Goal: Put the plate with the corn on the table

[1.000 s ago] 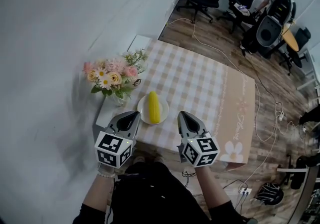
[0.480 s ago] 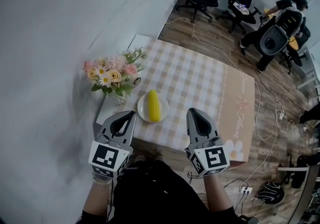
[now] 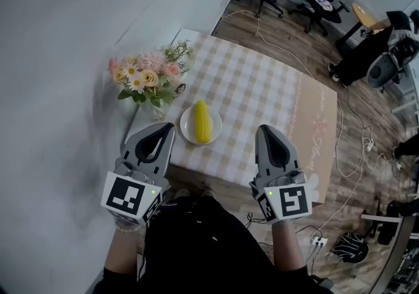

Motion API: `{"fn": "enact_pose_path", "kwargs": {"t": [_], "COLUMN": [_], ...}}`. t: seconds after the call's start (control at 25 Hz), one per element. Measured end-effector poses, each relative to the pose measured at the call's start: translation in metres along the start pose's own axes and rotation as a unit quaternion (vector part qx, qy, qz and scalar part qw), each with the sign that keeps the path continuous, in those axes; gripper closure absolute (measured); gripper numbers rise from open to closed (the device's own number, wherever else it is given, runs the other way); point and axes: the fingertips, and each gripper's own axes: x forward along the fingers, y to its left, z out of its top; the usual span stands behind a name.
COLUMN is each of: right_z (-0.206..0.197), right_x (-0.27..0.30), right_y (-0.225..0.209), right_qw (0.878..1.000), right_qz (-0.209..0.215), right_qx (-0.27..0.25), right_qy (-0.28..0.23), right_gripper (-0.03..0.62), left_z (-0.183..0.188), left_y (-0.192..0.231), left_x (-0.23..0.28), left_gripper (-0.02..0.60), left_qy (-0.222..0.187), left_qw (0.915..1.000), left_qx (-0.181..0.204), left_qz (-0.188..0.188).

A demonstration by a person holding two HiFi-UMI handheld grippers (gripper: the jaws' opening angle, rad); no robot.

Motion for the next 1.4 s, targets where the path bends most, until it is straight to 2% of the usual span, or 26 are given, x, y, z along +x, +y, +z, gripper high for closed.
{"fn": "enact_pose_path", "kwargs": {"t": [0.24,0.56,1.4], "right_z": [0.007,0.01,0.006], "right_x": [0.0,0.0,-0.003], "right_y": [0.006,0.016,0.012], "right_qw": [1.0,1.0,1.0], "right_qz": [0.005,0.014,0.003], "right_qx": [-0.004,0.001,-0.001], "right_qy": [-0.007,-0.007,0.002], "right_gripper": [0.554,0.554,0.554], "left_z": [0.005,0.005,0.002], "left_y": [-0.007,-0.007,-0.015], "left_x": [0.0,-0.001,0.007], "left_gripper": [0.569,0.569,0.569], "left_qy": [-0.005,-0.001,-0.002], "left_qw": [0.9998,0.9998,0.9998], "left_qx": [0.02,0.02,0.011], "left_qz": [-0.003,-0.004,-0.016]}}
